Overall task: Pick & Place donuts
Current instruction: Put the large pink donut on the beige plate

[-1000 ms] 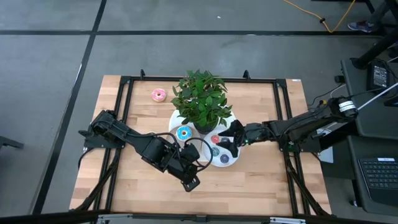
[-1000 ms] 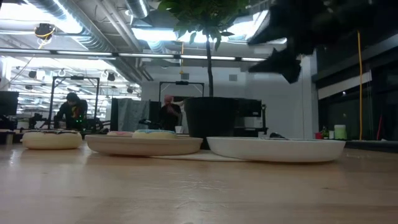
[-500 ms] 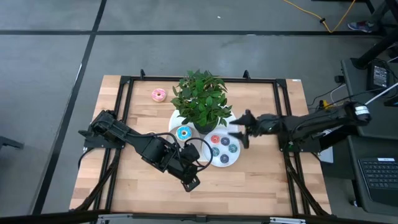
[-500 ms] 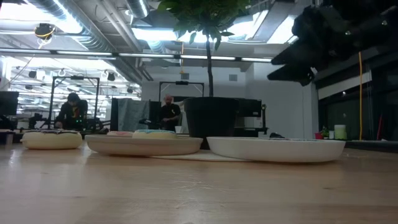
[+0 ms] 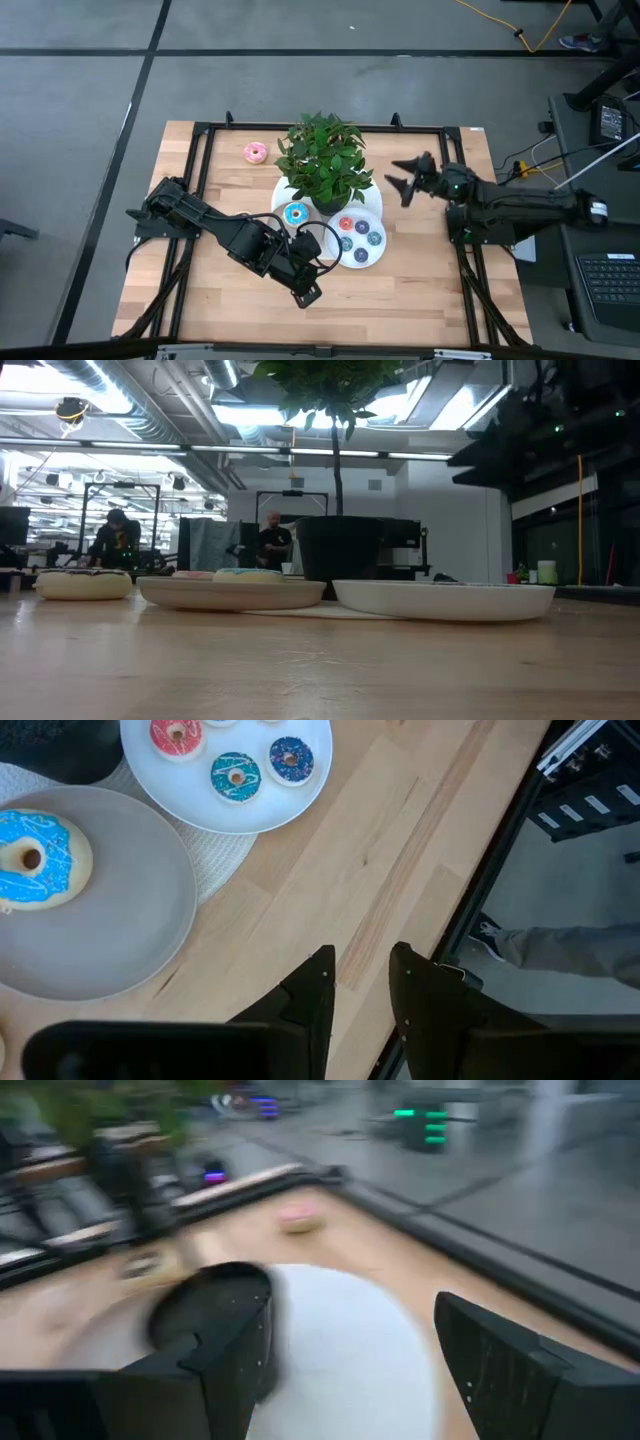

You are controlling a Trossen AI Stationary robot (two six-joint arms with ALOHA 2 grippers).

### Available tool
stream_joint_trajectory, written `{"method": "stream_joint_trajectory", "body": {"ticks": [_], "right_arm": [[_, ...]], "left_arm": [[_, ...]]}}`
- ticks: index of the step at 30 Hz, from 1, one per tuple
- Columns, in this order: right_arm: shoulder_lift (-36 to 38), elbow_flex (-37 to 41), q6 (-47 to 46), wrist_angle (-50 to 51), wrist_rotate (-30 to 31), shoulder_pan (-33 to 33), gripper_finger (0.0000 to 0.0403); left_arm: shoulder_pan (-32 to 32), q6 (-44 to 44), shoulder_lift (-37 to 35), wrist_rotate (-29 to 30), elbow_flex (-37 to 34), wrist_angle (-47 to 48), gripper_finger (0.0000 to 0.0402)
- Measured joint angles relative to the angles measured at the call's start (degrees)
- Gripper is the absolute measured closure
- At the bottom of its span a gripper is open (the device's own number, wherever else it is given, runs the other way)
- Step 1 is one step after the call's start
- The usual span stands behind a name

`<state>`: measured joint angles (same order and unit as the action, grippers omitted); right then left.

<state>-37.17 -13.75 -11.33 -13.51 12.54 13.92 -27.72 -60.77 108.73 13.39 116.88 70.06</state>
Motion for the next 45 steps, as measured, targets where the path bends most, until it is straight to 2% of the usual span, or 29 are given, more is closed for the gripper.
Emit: {"method": "stream_joint_trajectory", "body": {"ticks": [5,9,21,25,32,45], "right_arm": [[2.8,0.1,0.1,6.0,7.9,6.1,0.0124],[4.9,0.1,0.2,10.6,10.9,10.8,0.0124],[10.3,0.1,4.2,13.9,10.9,22.6,0.0124],[12.3,3.7,4.0,8.6,10.7,25.4,0.0124],[14.9,7.9,1.3,7.3,5.8,28.2,0.0124],[19.8,12.8,5.6,5.9,5.8,32.8,0.0124]], "left_arm": [[0.0,0.0,0.0,0.0,0.0,0.0,0.0311],[0.0,0.0,0.0,0.0,0.0,0.0,0.0307],[0.0,0.0,0.0,0.0,0.0,0.0,0.0307],[0.0,0.0,0.0,0.0,0.0,0.0,0.0308],[0.0,0.0,0.0,0.0,0.0,0.0,0.0310],[0.0,0.0,0.0,0.0,0.0,0.0,0.0309]]}}
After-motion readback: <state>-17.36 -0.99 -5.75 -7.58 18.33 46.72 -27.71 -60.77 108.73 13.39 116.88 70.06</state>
